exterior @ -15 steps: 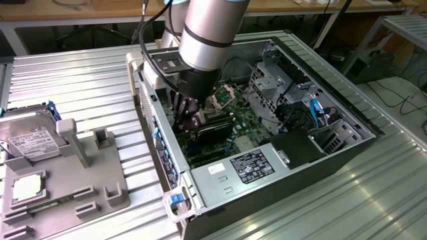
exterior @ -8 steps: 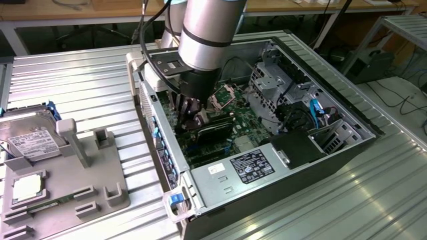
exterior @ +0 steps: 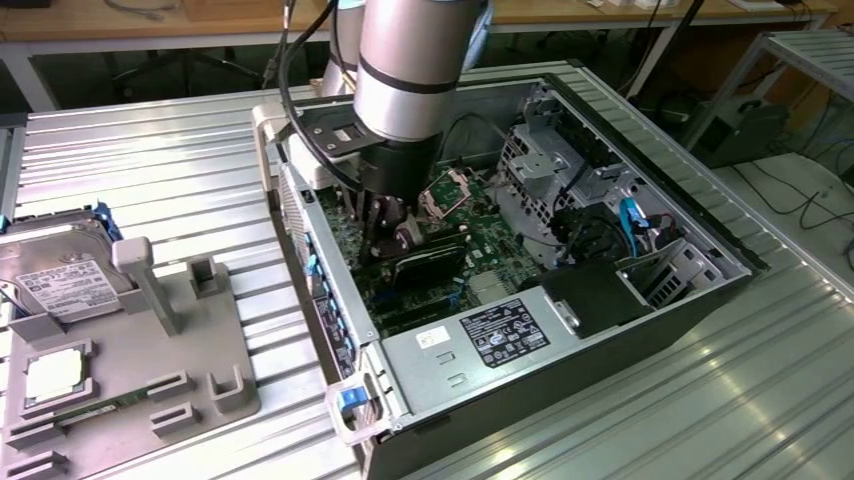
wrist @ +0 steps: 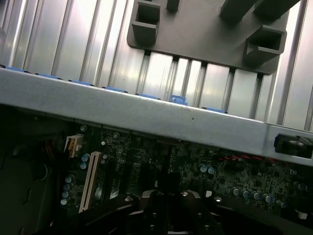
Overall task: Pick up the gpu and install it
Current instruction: 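Press down on the gpu until it lock into place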
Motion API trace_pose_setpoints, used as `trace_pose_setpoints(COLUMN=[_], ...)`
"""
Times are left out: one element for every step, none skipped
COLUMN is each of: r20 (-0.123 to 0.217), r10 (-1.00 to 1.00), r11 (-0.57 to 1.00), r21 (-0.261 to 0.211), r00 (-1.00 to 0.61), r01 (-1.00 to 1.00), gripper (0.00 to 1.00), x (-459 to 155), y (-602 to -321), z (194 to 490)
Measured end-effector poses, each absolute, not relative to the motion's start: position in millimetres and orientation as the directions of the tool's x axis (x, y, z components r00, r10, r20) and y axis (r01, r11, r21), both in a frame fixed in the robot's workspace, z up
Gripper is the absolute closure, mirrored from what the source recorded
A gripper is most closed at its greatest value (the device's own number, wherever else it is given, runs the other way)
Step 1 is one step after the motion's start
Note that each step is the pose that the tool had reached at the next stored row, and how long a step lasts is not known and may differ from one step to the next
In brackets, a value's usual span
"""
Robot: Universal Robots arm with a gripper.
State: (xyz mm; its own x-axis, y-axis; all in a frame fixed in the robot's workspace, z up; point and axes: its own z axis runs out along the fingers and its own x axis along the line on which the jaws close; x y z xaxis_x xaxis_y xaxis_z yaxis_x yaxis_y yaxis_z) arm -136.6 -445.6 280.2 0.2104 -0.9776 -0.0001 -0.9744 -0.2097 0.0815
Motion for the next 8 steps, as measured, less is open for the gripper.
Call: trace_pose_setpoints(r20=[0.0,0.0,0.0,0.0,0.0,0.0,0.0,0.0], r10=[-0.978,-0.978,-0.978,-0.978,-0.978,-0.978,-0.978,-0.978], r11=[-0.21,-0.21,-0.21,-0.21,-0.21,-0.21,-0.21,-0.21], r21=[0.081,0.081,0.081,0.081,0.081,0.081,0.081,0.081], r00=[0.21,0.21,0.21,0.21,0.21,0.21,0.21,0.21], r01=[-0.974,-0.974,-0.974,-0.974,-0.974,-0.974,-0.974,-0.974], gripper=[0.89,0.89,0.89,0.89,0.89,0.89,0.89,0.89], x=[-136.6,-136.6,-136.6,-136.6,-136.7,-136.7,-136.7,-136.7], y=[-445.6,-445.6,-445.6,-445.7,-445.6,-445.7,-445.7,-445.7], z=[280.0,280.0,280.0,280.0,280.0,280.0,280.0,280.0])
